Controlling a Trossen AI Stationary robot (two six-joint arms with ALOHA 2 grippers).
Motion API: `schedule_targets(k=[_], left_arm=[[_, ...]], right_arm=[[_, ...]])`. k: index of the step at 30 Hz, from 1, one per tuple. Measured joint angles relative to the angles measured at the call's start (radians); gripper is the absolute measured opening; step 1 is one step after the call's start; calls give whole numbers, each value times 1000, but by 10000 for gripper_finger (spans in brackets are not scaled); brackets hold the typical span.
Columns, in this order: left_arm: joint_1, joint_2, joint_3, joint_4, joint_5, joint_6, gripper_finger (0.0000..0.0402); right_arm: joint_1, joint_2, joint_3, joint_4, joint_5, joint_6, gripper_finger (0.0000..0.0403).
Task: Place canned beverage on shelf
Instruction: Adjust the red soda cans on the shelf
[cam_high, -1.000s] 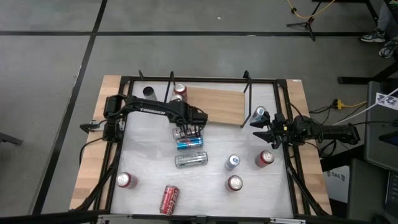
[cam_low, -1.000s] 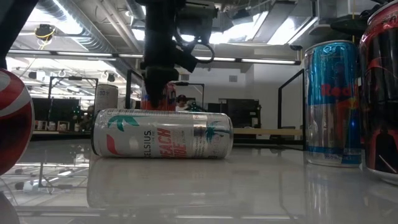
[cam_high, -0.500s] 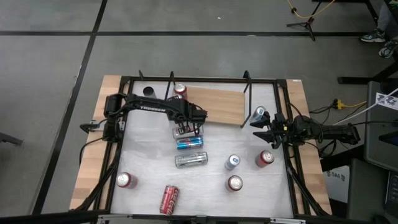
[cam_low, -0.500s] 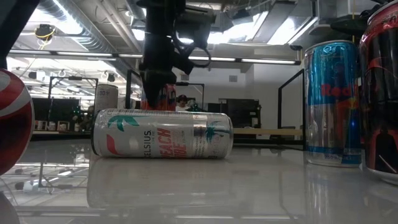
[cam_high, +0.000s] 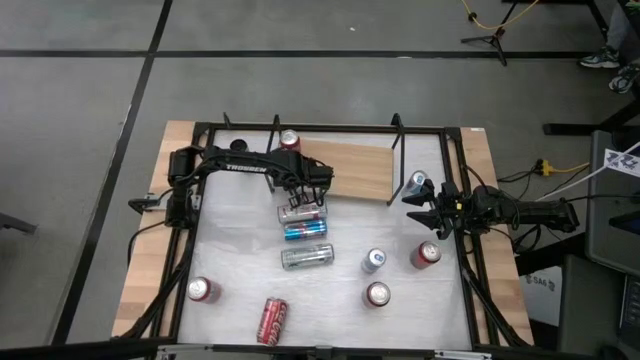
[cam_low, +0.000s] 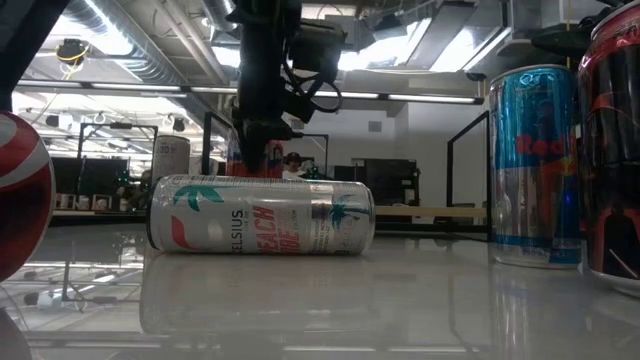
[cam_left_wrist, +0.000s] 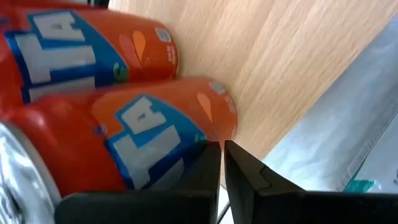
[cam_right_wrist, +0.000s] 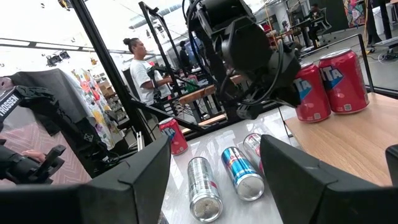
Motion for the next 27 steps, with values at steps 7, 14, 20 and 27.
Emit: schedule_targets(k=[7, 14, 20, 27], left_arm=[[29, 0, 0, 19, 0, 3, 11], [24, 0, 5, 61, 57, 4, 11], [11, 0, 82, 72, 120, 4, 11], [58, 0, 241, 72, 120, 55, 11]], right_arm=[[0, 0, 0, 0, 0, 0, 239], [0, 0, 0, 0, 0, 0, 239], [0, 0, 0, 0, 0, 0, 239], [0, 0, 0, 0, 0, 0, 239]])
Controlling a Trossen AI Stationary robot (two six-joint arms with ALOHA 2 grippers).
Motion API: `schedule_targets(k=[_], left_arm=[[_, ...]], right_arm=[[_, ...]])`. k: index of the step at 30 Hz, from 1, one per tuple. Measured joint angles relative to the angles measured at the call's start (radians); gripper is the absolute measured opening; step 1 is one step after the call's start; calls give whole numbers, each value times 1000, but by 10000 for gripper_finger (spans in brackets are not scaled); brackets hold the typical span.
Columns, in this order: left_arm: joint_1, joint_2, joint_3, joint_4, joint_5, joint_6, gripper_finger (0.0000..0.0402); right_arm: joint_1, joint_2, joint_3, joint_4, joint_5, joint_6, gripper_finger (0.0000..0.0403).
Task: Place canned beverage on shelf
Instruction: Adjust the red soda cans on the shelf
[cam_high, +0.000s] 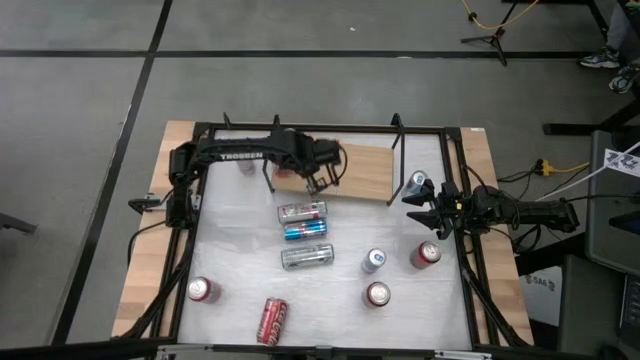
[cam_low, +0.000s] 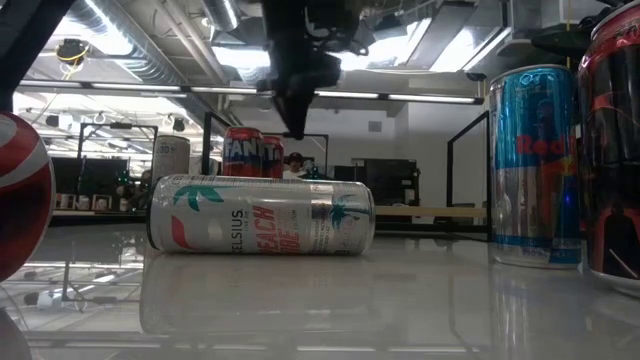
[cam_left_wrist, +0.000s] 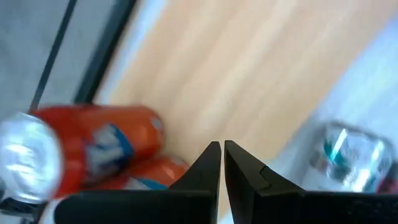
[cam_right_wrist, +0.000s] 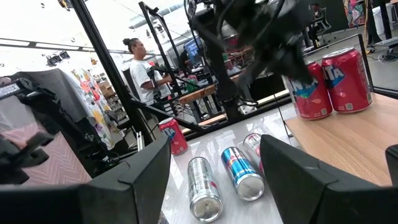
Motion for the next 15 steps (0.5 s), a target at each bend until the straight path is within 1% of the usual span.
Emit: schedule_targets(k=[2, 6, 11, 15], left_arm=[[31, 0, 40, 0, 5, 3, 11], [105, 0, 82, -1, 56, 52, 11], [181, 0, 76, -5, 131, 77, 11], [213, 0, 67, -6, 145, 78, 11]], right_arm=[[0, 0, 0, 0, 0, 0, 239], [0, 0, 0, 0, 0, 0, 239], [0, 0, 0, 0, 0, 0, 239], [0, 0, 0, 0, 0, 0, 239]])
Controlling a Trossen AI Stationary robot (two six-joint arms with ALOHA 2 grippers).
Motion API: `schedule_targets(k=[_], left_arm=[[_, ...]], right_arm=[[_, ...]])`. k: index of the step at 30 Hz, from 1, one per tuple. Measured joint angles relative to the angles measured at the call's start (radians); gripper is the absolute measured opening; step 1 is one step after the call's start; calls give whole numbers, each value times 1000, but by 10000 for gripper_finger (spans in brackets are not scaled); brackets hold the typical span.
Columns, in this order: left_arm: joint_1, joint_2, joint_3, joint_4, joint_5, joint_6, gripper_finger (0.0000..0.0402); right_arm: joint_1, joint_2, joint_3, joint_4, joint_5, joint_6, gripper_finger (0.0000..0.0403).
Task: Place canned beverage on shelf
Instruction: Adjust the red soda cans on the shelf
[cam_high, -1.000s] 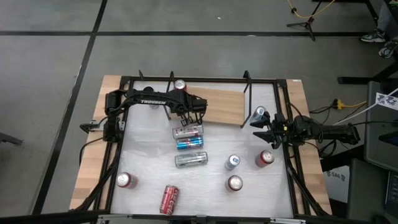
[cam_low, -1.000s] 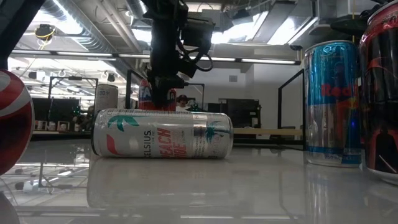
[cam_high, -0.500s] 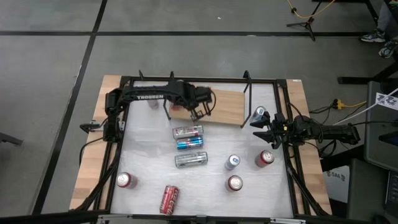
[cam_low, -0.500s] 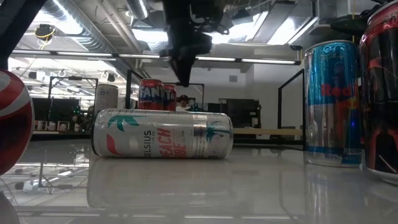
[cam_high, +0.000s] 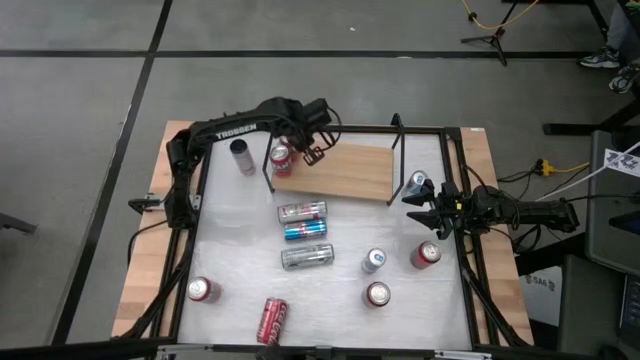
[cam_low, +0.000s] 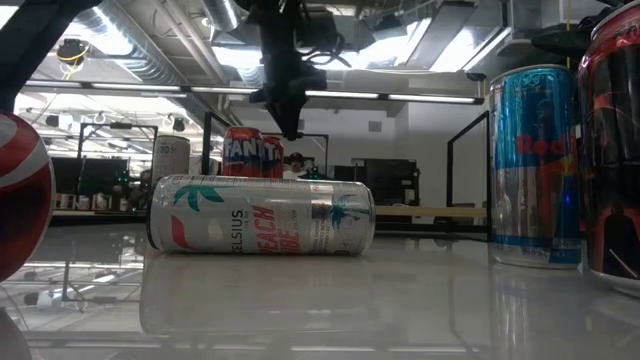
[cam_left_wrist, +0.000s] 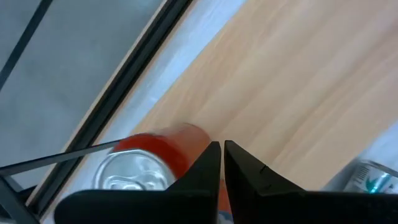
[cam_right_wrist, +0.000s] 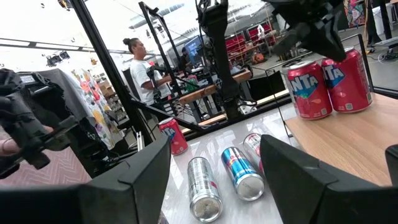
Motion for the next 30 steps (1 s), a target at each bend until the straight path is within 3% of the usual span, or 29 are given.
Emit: schedule_targets(k=[16, 30], left_arm=[[38, 0, 0, -4, -31, 0, 11], [44, 0, 0, -13, -135, 0, 11]], right_arm=[[0, 0, 0, 0, 0, 0, 239], [0, 0, 0, 0, 0, 0, 239]])
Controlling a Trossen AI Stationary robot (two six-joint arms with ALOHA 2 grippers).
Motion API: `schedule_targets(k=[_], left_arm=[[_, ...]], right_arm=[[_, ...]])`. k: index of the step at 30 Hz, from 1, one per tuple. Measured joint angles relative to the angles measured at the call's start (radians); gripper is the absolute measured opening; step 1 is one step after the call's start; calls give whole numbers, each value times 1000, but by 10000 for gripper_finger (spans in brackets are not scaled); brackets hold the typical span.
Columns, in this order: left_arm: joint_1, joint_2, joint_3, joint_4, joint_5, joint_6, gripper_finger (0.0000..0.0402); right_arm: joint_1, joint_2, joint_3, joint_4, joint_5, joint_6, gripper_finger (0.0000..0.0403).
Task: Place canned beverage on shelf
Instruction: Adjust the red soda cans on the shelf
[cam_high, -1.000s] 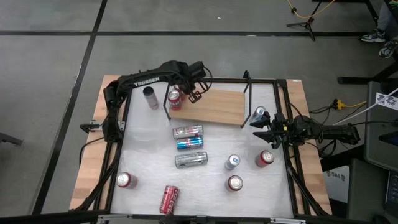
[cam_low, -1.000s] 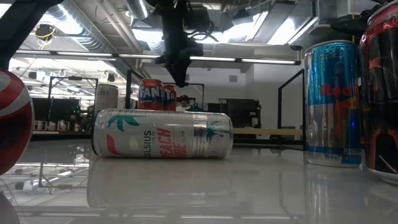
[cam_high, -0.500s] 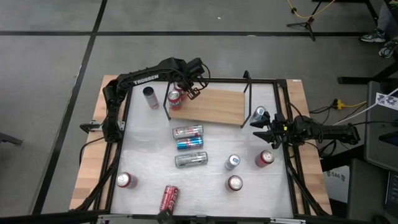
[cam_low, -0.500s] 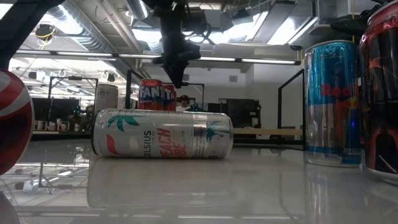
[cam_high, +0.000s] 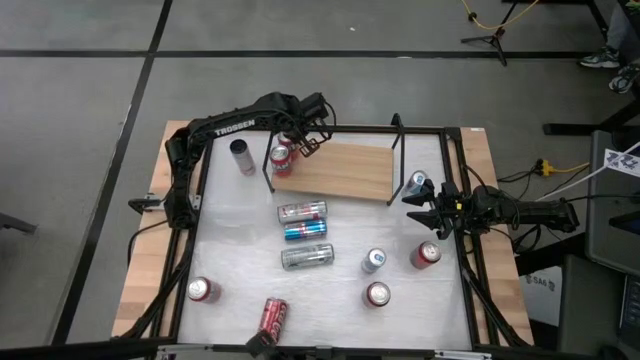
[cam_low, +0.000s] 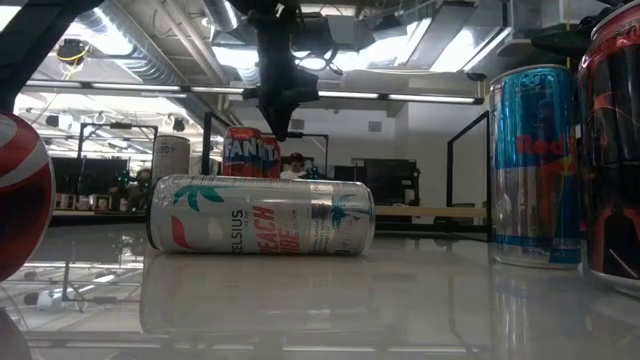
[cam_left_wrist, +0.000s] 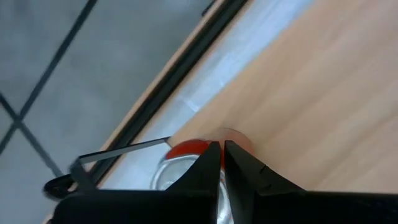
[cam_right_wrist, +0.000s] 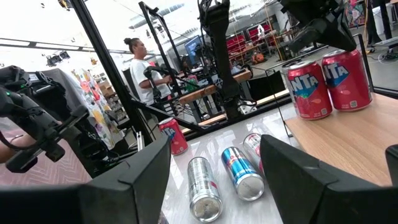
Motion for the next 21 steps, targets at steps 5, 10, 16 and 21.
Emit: schedule_targets(k=[5, 10, 16, 21], left_arm=[[13, 0, 0, 0, -5, 0, 11], [14, 0, 6, 12, -5, 5, 11], [-17, 0, 57, 7, 9, 29, 11], [-76, 0, 131, -100, 111, 72, 11]], right_arm=[[0, 0, 0, 0, 0, 0, 239], [0, 0, 0, 0, 0, 0, 239], [0, 0, 0, 0, 0, 0, 239], [0, 0, 0, 0, 0, 0, 239]])
